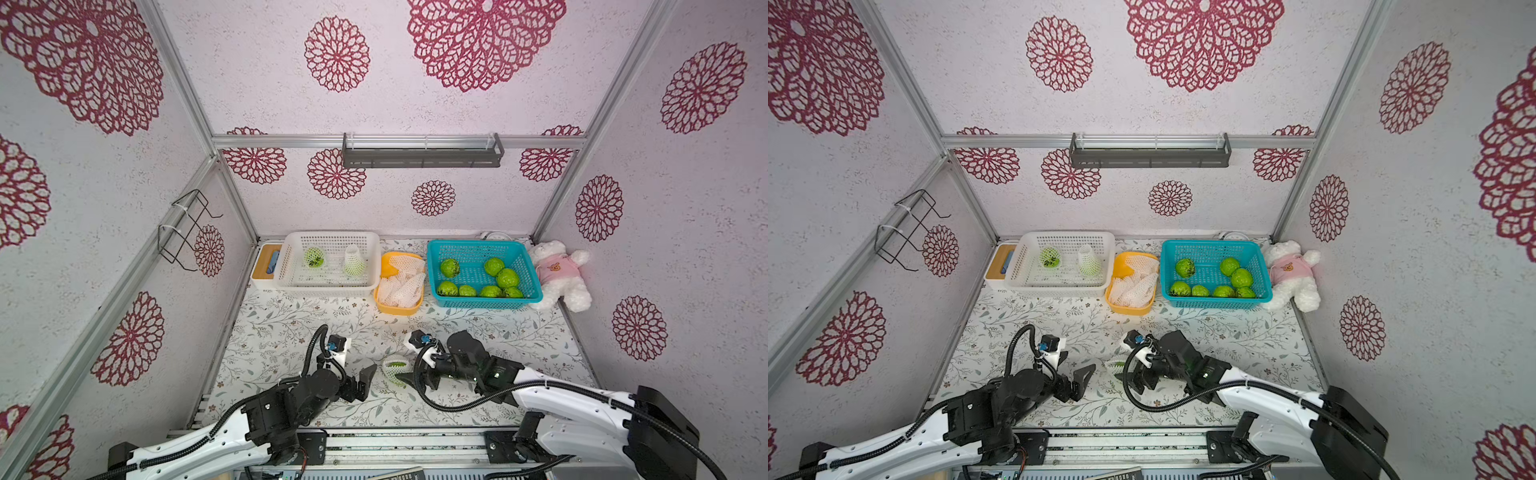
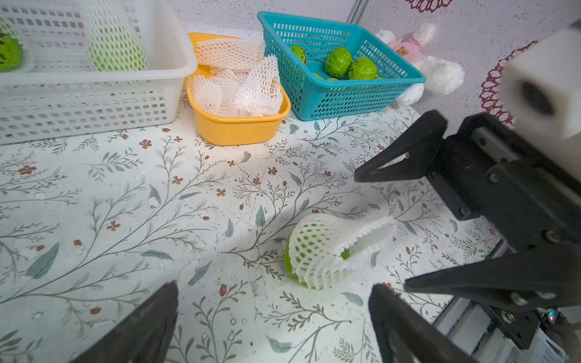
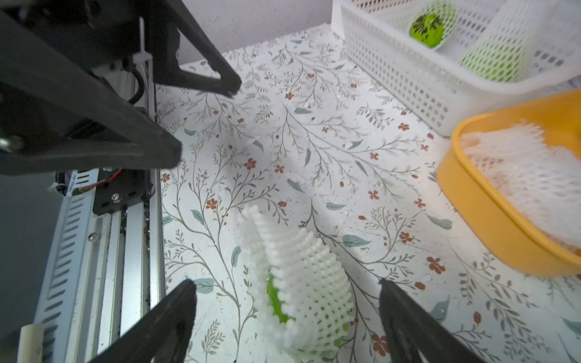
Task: Sleeve custard apples in foam nets
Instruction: Put on the foam net on the custard apple.
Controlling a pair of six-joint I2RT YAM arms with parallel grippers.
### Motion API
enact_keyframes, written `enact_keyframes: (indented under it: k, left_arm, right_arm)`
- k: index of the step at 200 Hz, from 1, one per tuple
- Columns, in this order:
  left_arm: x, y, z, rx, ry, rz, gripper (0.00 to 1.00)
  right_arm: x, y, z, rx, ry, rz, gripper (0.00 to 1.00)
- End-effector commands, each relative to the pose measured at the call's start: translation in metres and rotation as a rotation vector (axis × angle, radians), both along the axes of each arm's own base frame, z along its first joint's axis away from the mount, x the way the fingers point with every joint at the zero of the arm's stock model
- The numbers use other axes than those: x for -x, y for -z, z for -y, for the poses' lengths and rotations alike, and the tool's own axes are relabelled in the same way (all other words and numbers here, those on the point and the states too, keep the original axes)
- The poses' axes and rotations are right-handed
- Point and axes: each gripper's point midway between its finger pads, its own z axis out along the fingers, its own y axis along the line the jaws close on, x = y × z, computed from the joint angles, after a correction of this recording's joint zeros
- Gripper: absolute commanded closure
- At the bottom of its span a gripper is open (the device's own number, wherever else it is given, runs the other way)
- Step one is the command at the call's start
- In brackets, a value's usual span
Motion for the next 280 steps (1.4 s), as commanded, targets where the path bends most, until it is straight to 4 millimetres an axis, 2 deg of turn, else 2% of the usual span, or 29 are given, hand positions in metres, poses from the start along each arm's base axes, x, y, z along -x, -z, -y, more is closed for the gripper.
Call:
enact_keyframes:
  k: [1,38,75,87,97,125,142,202,253,280]
  left_arm:
    - [-0.005,-0.01,-0.01,0.013,-0.05,0.023,0.03]
    - [-0.007,-0.011,-0.011,0.02,-0.063,0.027,0.03]
    - [-0.01,-0.007,-0.008,0.002,-0.062,0.014,0.03]
    - [-0.01,-0.006,-0.008,-0.003,-0.062,0.009,0.03]
    - [-0.011,-0.004,-0.008,-0.008,-0.065,0.004,0.03]
    - [-0.013,-0.003,-0.008,-0.011,-0.07,-0.006,0.03]
    - [-0.014,-0.002,-0.009,-0.011,-0.074,-0.012,0.03]
    - [-0.018,0.001,-0.01,-0.014,-0.084,-0.028,0.03]
    - [-0.02,0.006,-0.008,-0.02,-0.086,-0.046,0.03]
    - [-0.021,0.005,-0.008,-0.019,-0.087,-0.043,0.03]
  right_arm:
    - [-0.002,-0.016,-0.017,-0.027,-0.064,0.058,0.1]
    - [-0.016,0.004,-0.023,0.041,-0.031,0.055,0.21]
    - [-0.013,0.021,-0.028,0.074,-0.035,-0.019,0.55]
    - [-0.011,0.027,-0.028,0.079,-0.032,-0.036,0.62]
    - [-0.009,0.032,-0.027,0.082,-0.031,-0.052,0.64]
    - [-0.005,0.046,-0.023,0.103,-0.016,-0.086,0.64]
    - [-0.004,0.052,-0.019,0.111,-0.002,-0.094,0.61]
    - [0.001,0.064,-0.012,0.129,0.003,-0.121,0.56]
    - [0.007,0.068,-0.008,0.142,0.0,-0.138,0.46]
    - [0.004,0.074,-0.002,0.17,0.033,-0.126,0.42]
